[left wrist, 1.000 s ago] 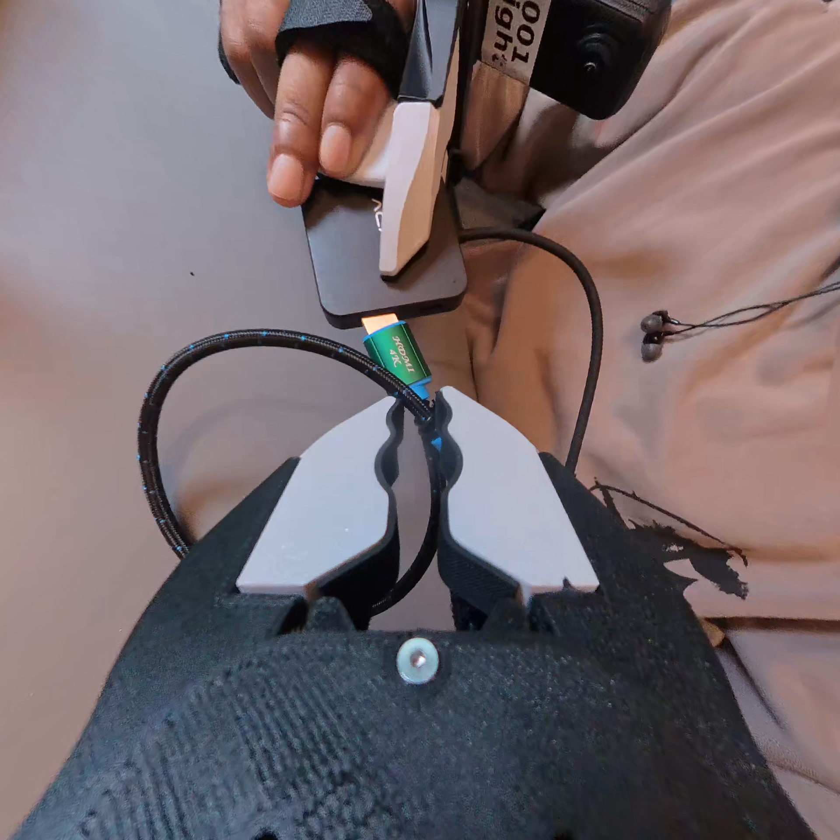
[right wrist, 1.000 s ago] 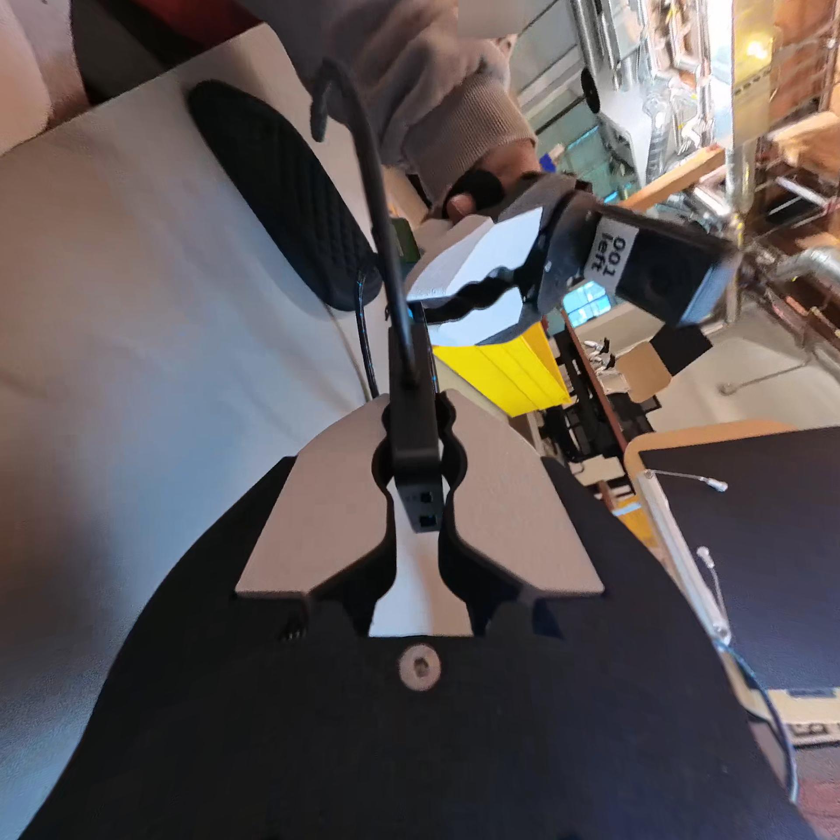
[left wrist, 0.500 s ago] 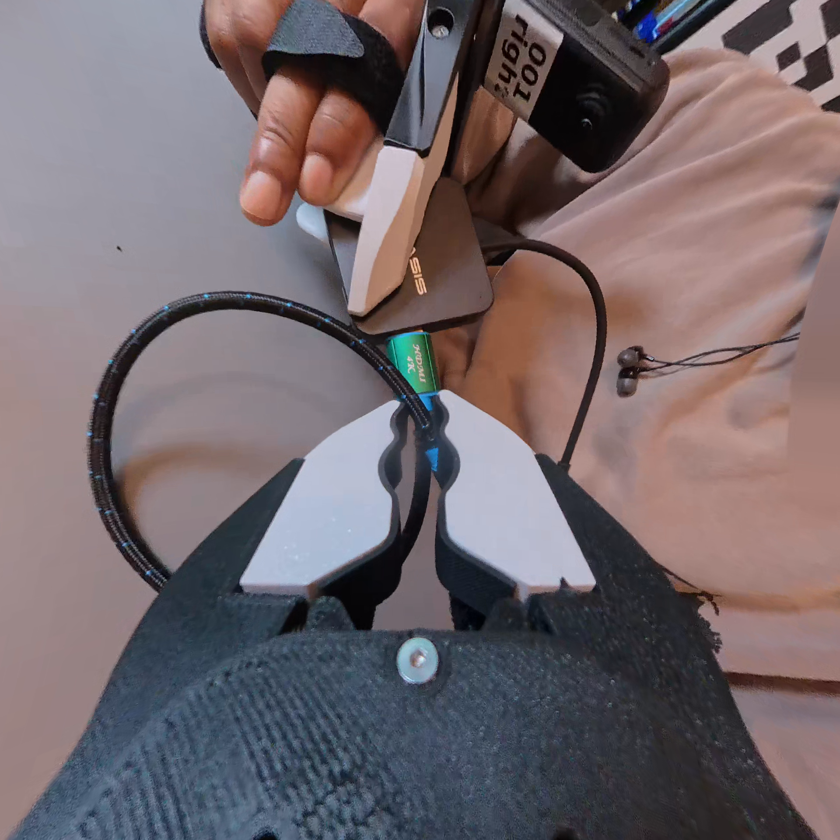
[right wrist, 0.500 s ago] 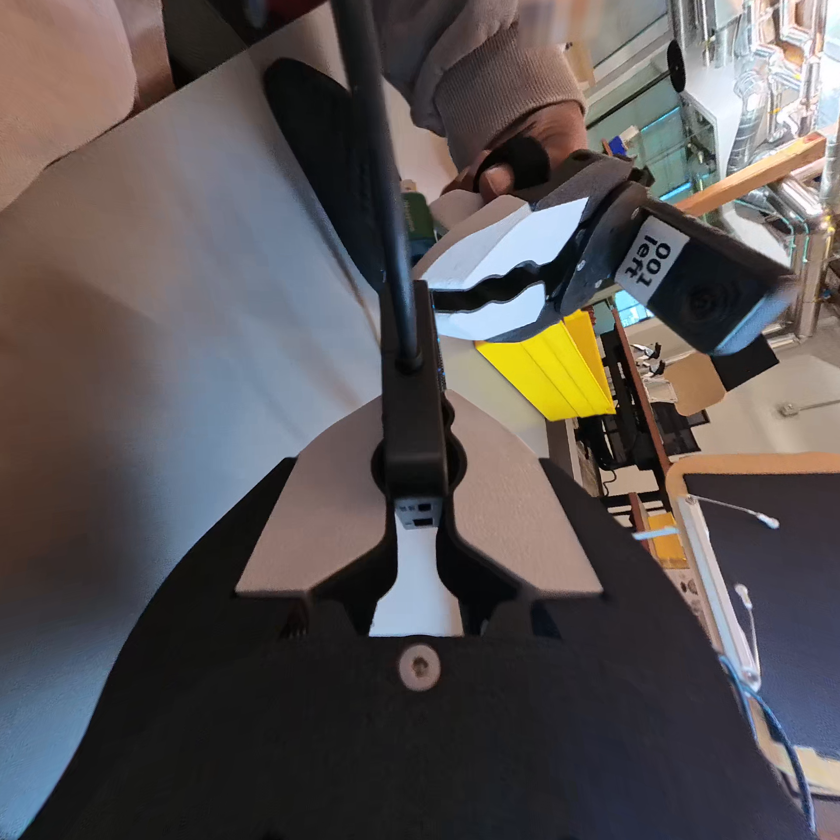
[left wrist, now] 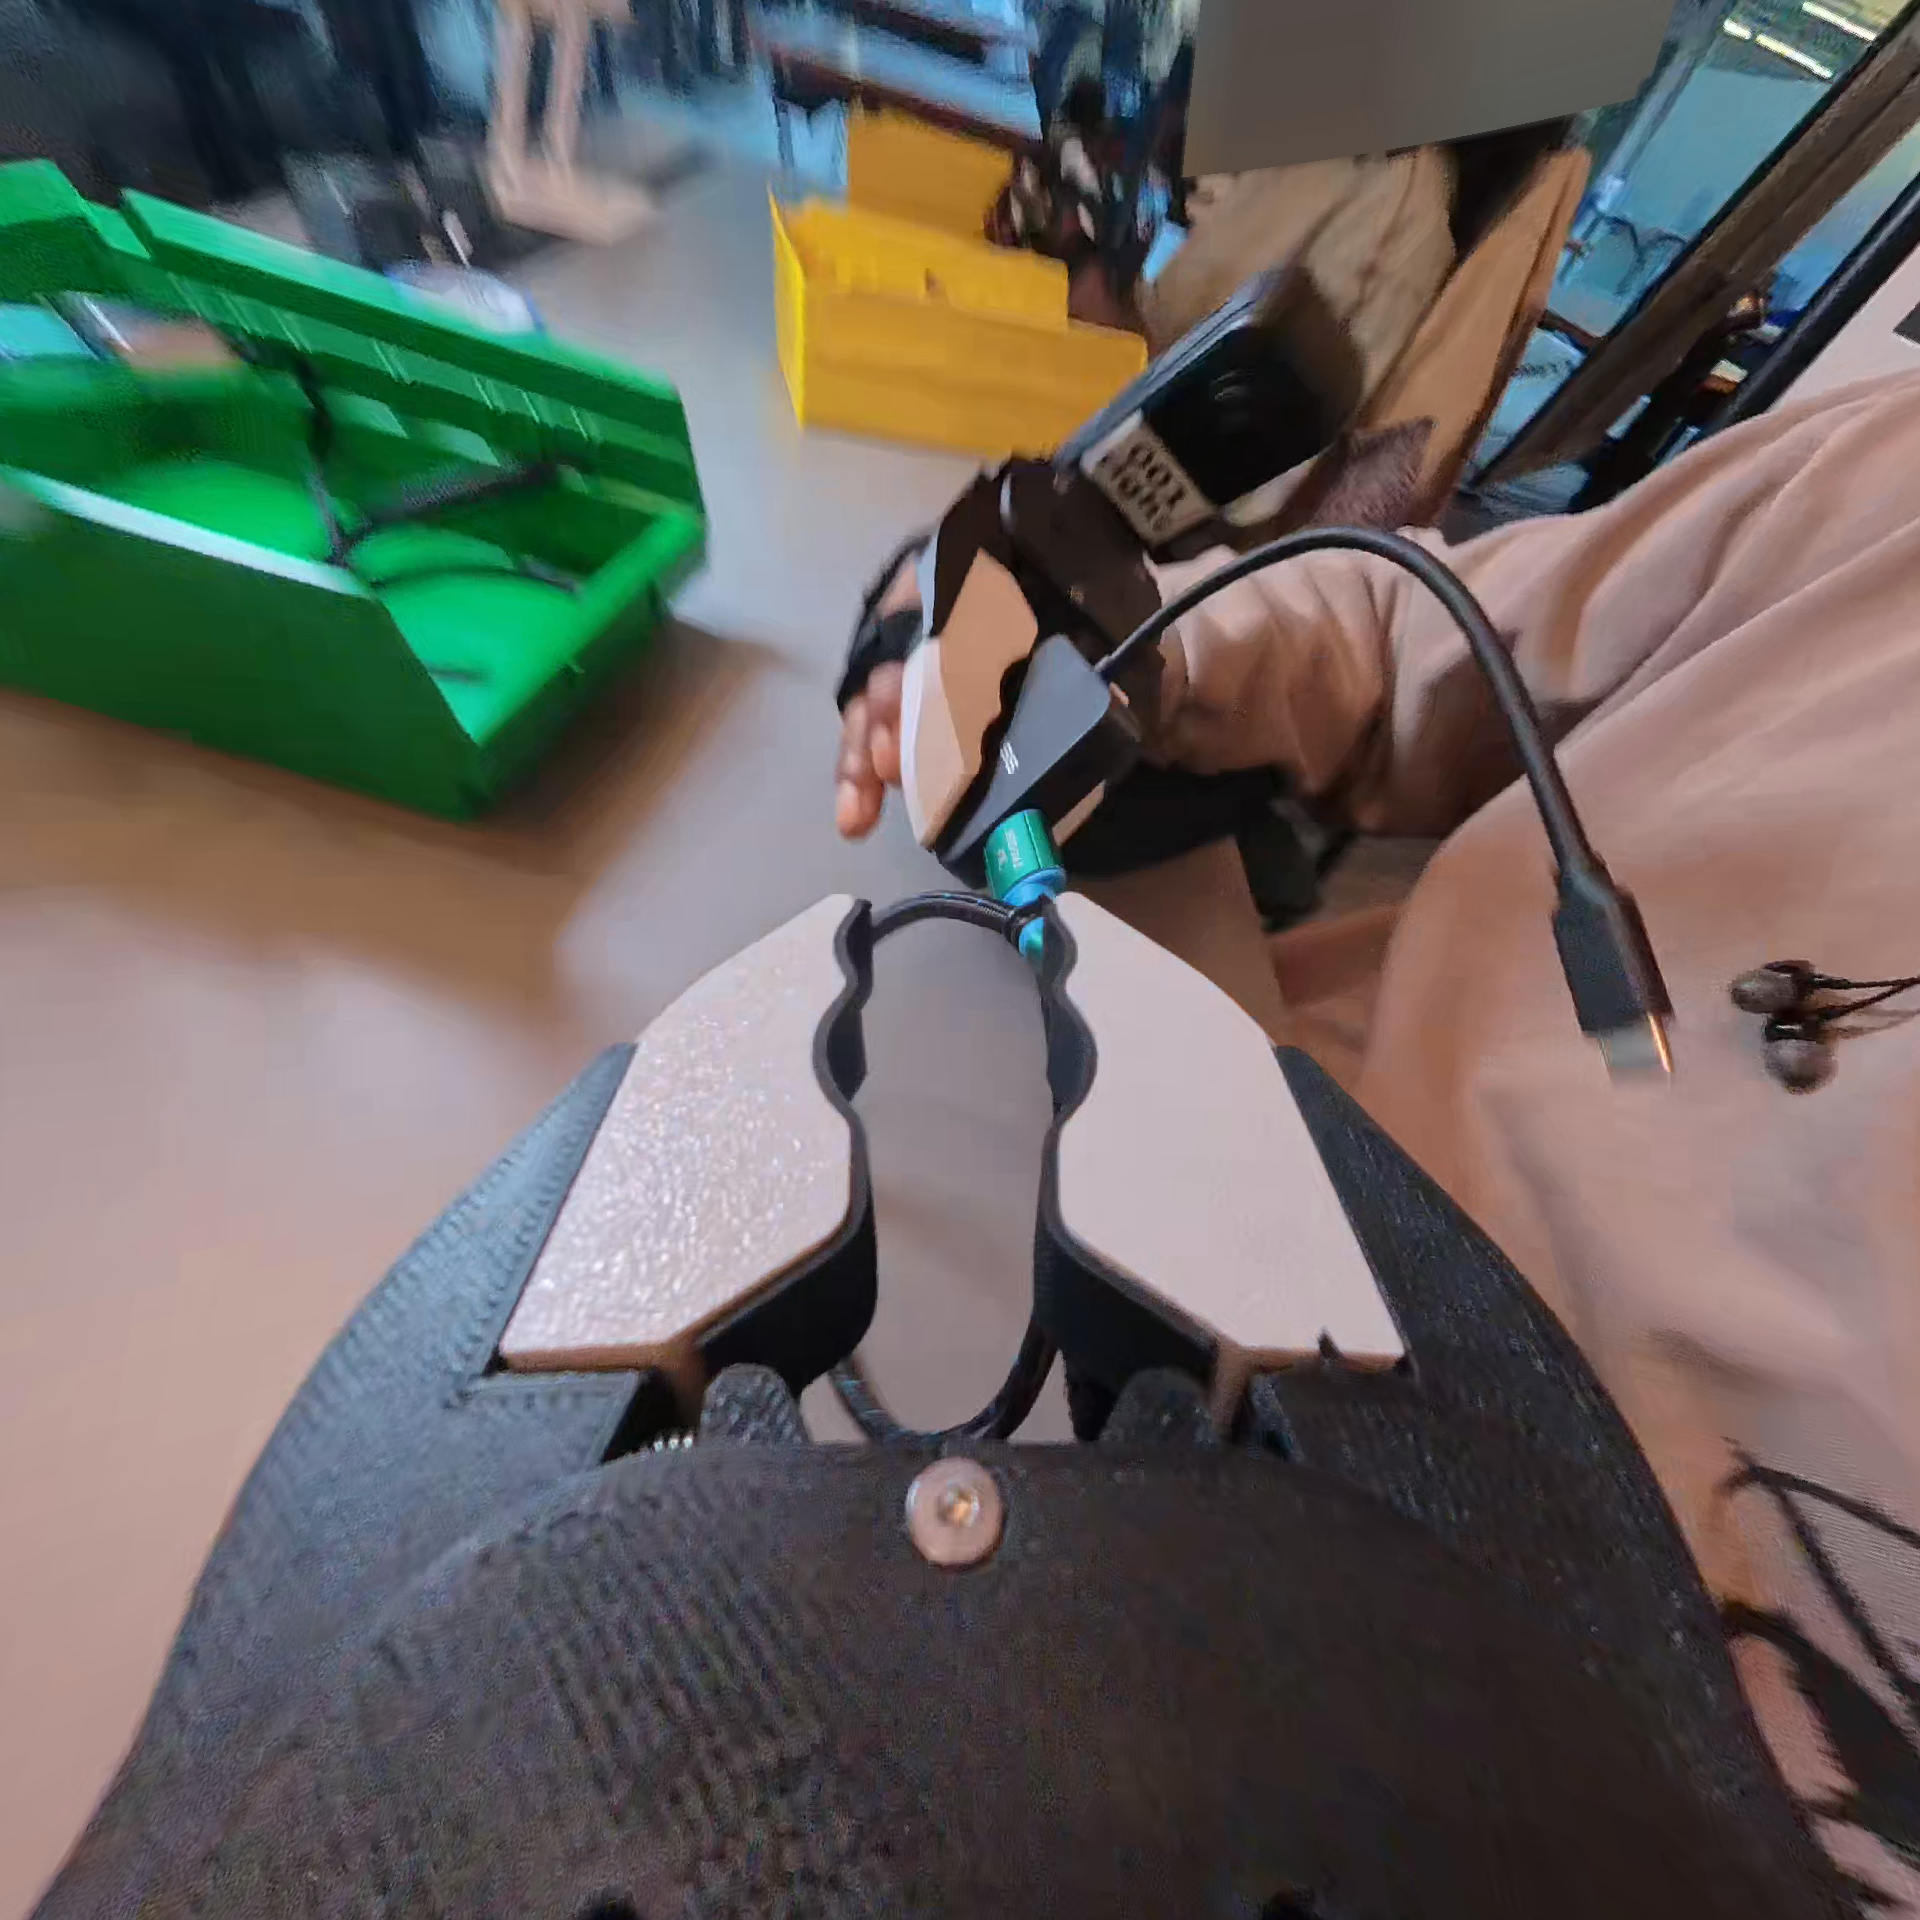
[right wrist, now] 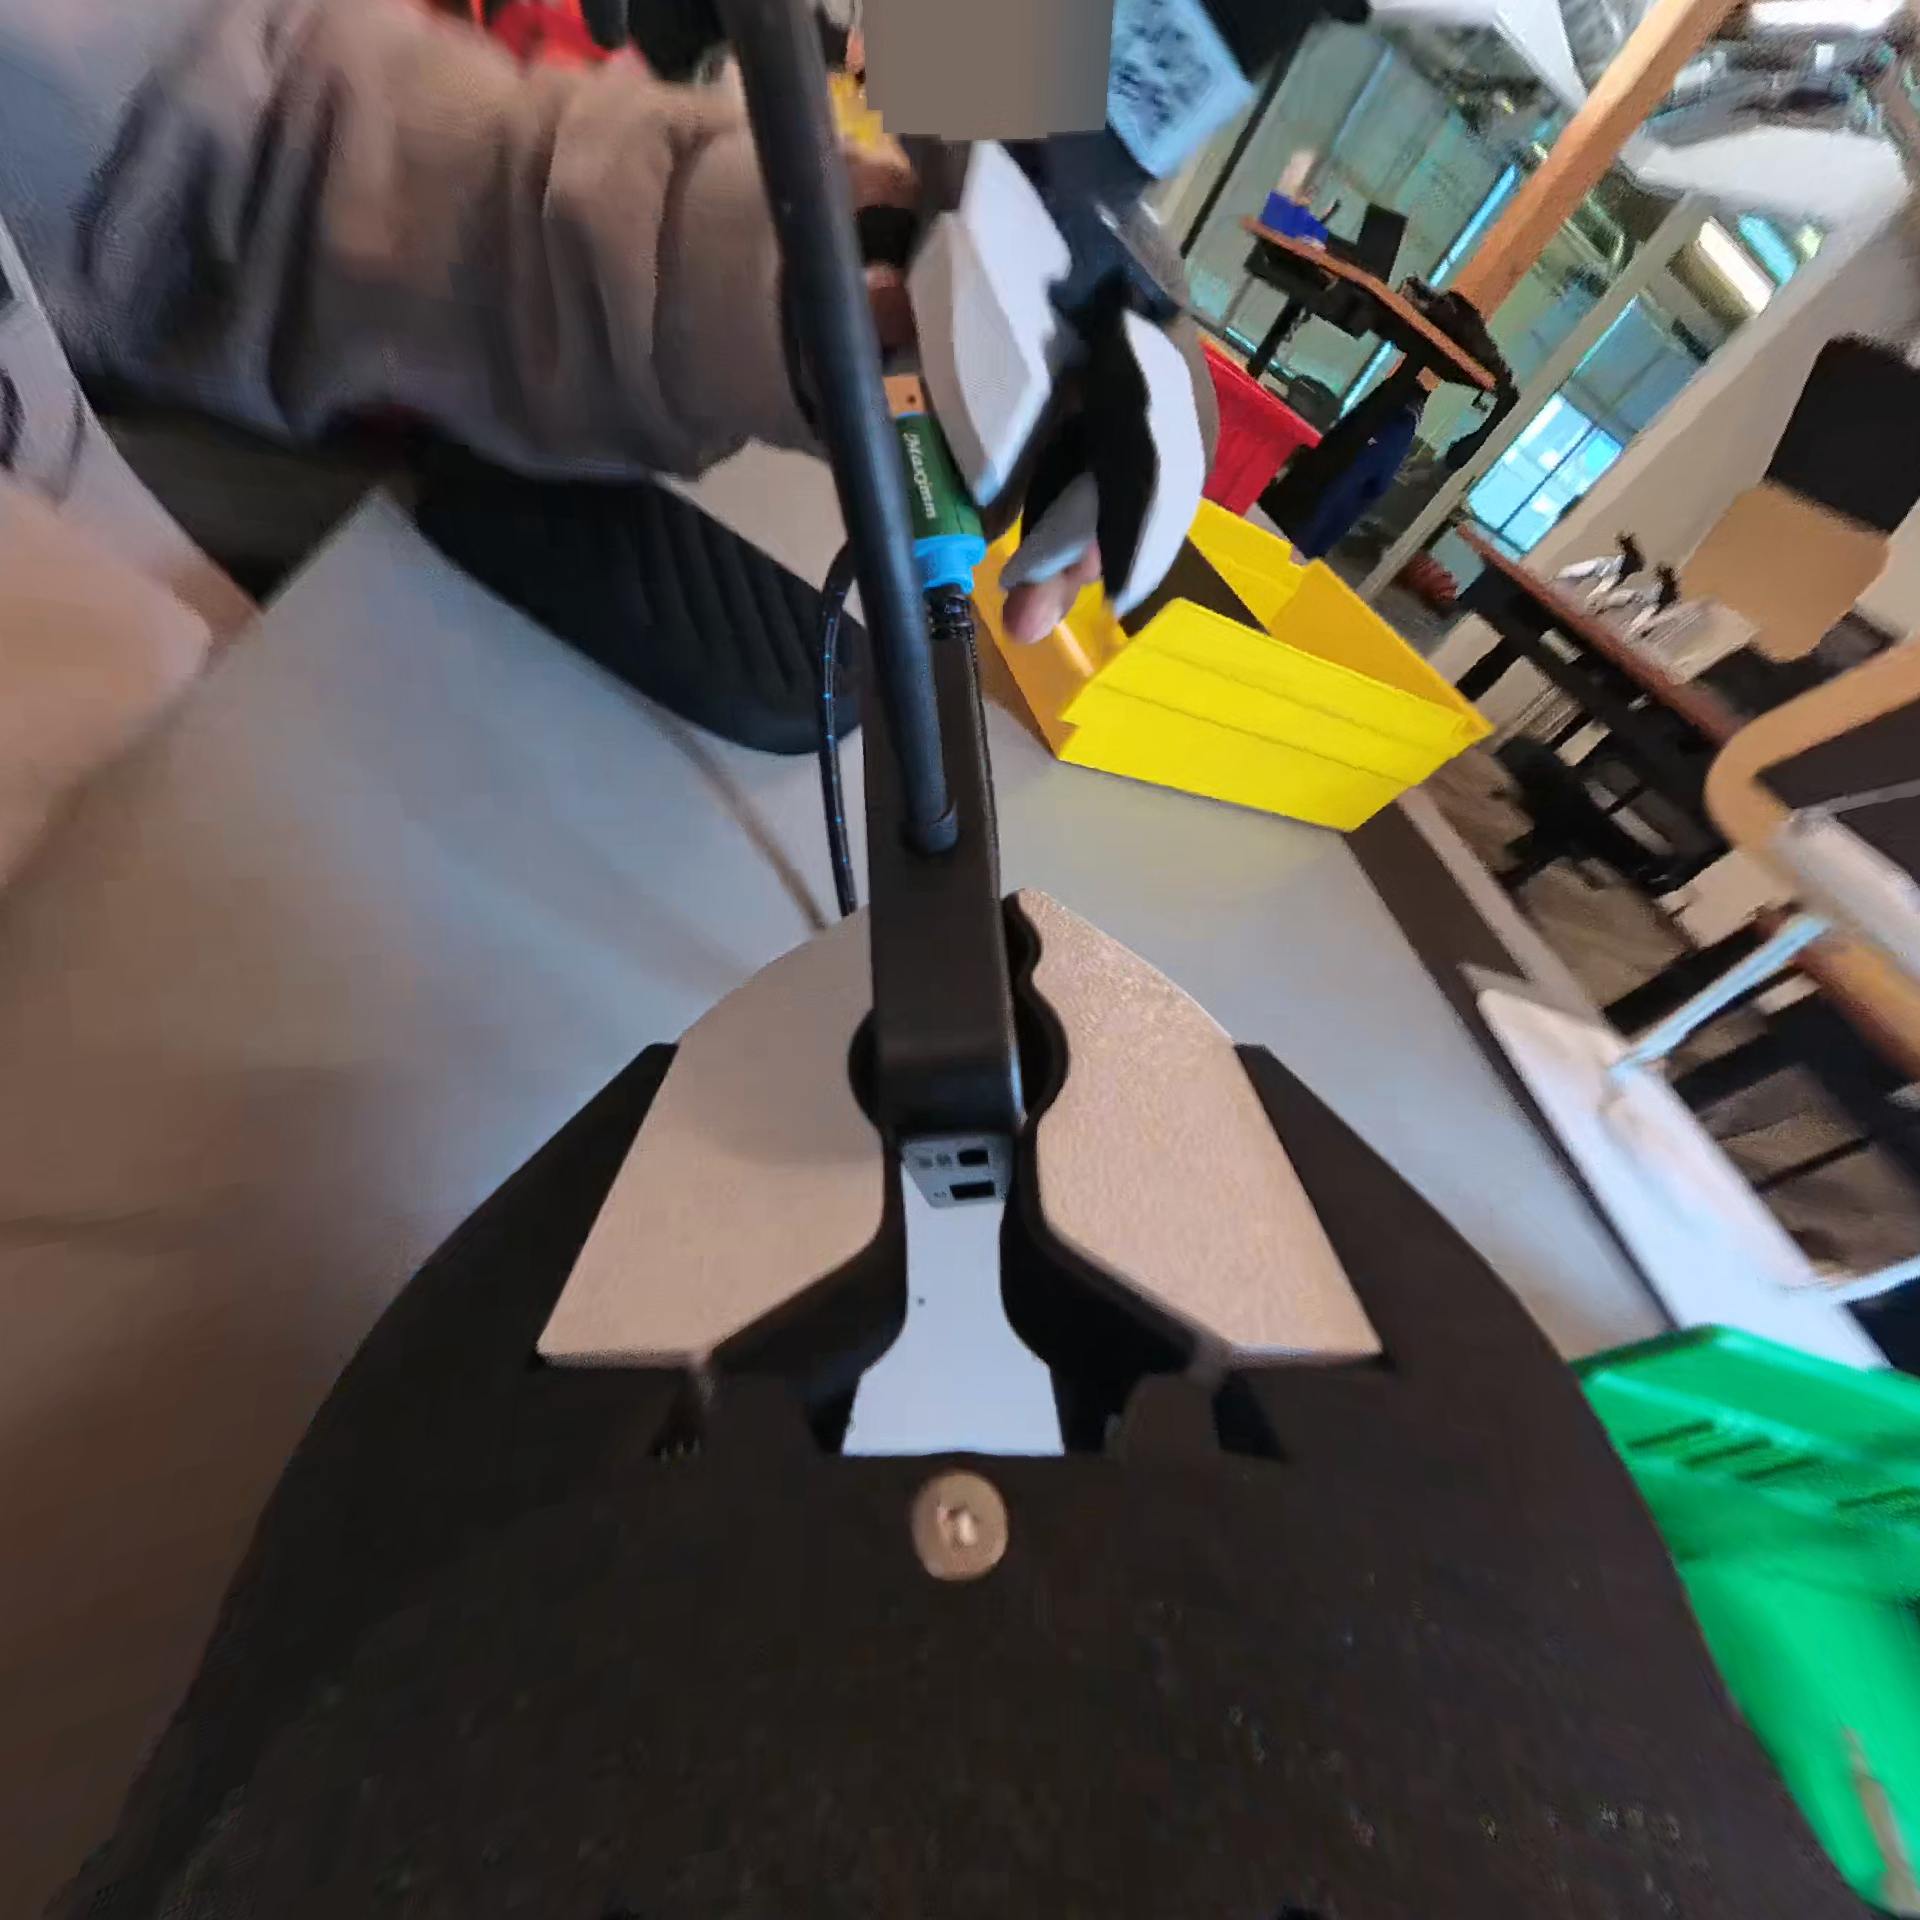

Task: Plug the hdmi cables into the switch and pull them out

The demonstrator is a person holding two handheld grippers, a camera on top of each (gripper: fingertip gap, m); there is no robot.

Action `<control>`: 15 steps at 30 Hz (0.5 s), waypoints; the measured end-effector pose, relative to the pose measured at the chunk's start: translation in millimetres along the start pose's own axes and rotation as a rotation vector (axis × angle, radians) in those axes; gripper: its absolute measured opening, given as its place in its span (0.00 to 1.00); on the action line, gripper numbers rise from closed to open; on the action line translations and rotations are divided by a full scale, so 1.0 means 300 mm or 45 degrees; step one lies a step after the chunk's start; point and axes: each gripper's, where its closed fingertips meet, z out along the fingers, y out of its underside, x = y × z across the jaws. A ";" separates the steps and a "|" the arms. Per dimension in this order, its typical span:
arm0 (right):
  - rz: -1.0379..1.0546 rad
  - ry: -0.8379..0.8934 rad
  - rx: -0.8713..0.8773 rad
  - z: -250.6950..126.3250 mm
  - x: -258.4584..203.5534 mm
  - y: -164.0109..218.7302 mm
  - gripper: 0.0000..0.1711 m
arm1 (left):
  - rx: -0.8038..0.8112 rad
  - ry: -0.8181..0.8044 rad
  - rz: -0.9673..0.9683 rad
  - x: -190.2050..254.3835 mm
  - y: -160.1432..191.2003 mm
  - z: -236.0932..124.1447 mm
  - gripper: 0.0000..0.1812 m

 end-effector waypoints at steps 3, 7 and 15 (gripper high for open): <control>0.291 -0.032 0.102 -0.014 0.038 -0.002 0.09 | 0.238 -0.042 0.223 0.003 -0.089 -0.078 0.24; 0.581 -0.047 0.249 -0.026 0.094 -0.021 0.09 | 0.227 -0.084 0.327 -0.020 -0.057 -0.100 0.27; 0.618 -0.039 0.167 -0.004 0.096 0.006 0.10 | 0.071 -0.267 0.420 -0.086 0.025 -0.021 0.00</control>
